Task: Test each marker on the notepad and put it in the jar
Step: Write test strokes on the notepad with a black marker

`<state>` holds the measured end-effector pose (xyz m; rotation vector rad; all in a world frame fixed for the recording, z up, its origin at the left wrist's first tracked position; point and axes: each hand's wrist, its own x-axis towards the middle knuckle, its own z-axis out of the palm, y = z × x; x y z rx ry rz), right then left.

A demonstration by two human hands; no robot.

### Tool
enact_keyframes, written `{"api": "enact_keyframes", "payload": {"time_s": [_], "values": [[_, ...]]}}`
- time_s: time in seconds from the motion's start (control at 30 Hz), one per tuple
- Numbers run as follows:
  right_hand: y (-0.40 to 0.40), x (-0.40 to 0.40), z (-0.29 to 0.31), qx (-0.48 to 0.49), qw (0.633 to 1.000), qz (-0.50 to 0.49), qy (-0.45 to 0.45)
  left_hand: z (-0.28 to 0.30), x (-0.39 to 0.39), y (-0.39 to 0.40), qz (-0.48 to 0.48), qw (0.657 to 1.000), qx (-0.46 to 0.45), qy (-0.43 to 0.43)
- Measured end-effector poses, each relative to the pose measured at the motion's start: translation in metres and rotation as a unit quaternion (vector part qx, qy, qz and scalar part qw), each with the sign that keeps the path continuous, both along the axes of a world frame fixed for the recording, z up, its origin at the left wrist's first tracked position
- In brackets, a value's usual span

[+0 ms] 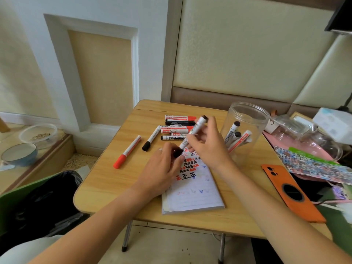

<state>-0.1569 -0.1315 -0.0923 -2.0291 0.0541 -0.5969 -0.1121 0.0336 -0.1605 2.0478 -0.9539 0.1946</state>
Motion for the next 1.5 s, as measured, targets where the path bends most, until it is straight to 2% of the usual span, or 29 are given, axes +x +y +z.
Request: {"api": "enact_keyframes", "payload": {"time_s": [0.07,0.17,0.23,0.3,0.37,0.4,0.5,0.57,0.7,1.0,1.2,1.4,1.5], "values": [[0.003,-0.015,-0.002,0.133,0.990,0.035,0.016,0.000,0.000,0.001,-0.005,1.000,0.018,-0.021],[-0.003,-0.030,-0.014,0.173,0.985,0.015,0.025,0.000,0.000,0.002,0.000,0.999,0.039,-0.034],[-0.010,-0.036,-0.023,0.095,0.994,-0.047,-0.008,0.001,0.001,0.001,0.006,0.998,0.053,-0.042],[-0.015,-0.040,-0.027,-0.075,0.987,-0.114,-0.082,0.000,0.000,-0.001,0.004,0.995,0.078,-0.063],[-0.018,-0.042,-0.028,-0.273,0.945,-0.119,-0.138,-0.001,-0.001,-0.003,-0.003,0.992,0.096,-0.083],[-0.017,-0.042,-0.029,-0.337,0.927,-0.096,-0.136,-0.002,-0.001,-0.003,-0.005,0.992,0.093,-0.089],[-0.010,-0.041,-0.040,-0.413,0.909,-0.010,-0.063,-0.001,-0.001,-0.003,-0.022,0.992,0.061,-0.106],[-0.007,-0.039,-0.049,-0.446,0.894,0.012,-0.037,0.001,-0.002,-0.002,-0.034,0.989,0.053,-0.133],[-0.008,-0.038,-0.050,-0.494,0.867,0.010,-0.066,0.001,-0.001,-0.003,-0.038,0.988,0.061,-0.135],[-0.006,-0.042,-0.045,-0.498,0.865,-0.001,-0.056,-0.004,0.001,-0.005,-0.032,0.984,0.079,-0.158],[-0.010,-0.044,-0.037,-0.505,0.863,-0.013,0.000,-0.003,0.000,-0.004,-0.024,0.982,0.080,-0.169],[-0.016,-0.047,-0.033,-0.408,0.911,-0.035,0.047,-0.005,0.001,-0.002,0.033,0.988,0.079,-0.128],[-0.019,-0.048,-0.036,-0.361,0.931,-0.049,0.020,-0.006,0.001,-0.001,0.046,0.988,0.107,-0.102]]}}
